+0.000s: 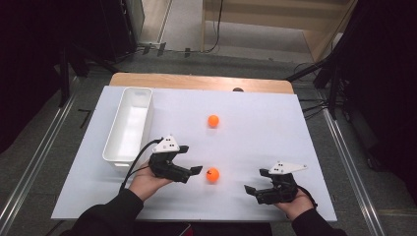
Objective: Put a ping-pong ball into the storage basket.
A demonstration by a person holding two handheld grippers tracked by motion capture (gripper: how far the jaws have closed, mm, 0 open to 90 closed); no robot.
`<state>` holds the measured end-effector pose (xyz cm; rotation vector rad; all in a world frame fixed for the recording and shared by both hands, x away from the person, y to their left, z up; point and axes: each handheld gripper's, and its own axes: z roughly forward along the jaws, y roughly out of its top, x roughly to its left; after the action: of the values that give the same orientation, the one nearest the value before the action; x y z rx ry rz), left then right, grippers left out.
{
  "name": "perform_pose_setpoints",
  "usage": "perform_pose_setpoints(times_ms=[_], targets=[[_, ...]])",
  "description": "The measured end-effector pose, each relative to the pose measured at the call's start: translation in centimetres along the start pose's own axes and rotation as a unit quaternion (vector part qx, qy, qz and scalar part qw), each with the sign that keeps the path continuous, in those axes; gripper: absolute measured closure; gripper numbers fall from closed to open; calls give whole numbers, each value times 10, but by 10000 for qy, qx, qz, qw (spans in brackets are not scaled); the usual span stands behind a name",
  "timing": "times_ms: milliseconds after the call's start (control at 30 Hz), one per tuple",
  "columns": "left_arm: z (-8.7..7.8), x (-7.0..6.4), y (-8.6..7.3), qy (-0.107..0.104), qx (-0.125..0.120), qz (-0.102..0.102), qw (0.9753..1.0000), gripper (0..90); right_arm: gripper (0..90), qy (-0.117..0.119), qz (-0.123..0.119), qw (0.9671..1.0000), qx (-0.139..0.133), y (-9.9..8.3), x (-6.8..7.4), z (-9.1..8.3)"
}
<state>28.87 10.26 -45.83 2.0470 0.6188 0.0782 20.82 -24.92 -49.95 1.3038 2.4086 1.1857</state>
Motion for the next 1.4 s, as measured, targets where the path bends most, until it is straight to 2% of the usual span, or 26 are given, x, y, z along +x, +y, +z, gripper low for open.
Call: perform_pose_setpoints(times_ms=[200,300,767,1133,1400], targets=[[11,-4,5,-50,15,81,10000,126,116,0,-18,10000,-20,0,0,0],[15,-6,6,-87,-44,55,9999,126,116,1,-6,10000,-20,0,0,0],[32,-11,13,-152,-16,149,9998,134,117,19,3,10000,-16,0,0,0],[47,-16,16,-191,-73,121,9997,134,117,-6,-2,10000,-36,0,0,0],[50,-17,14,-168,-18,224,9996,134,117,-18,-2,10000,-16,0,0,0]])
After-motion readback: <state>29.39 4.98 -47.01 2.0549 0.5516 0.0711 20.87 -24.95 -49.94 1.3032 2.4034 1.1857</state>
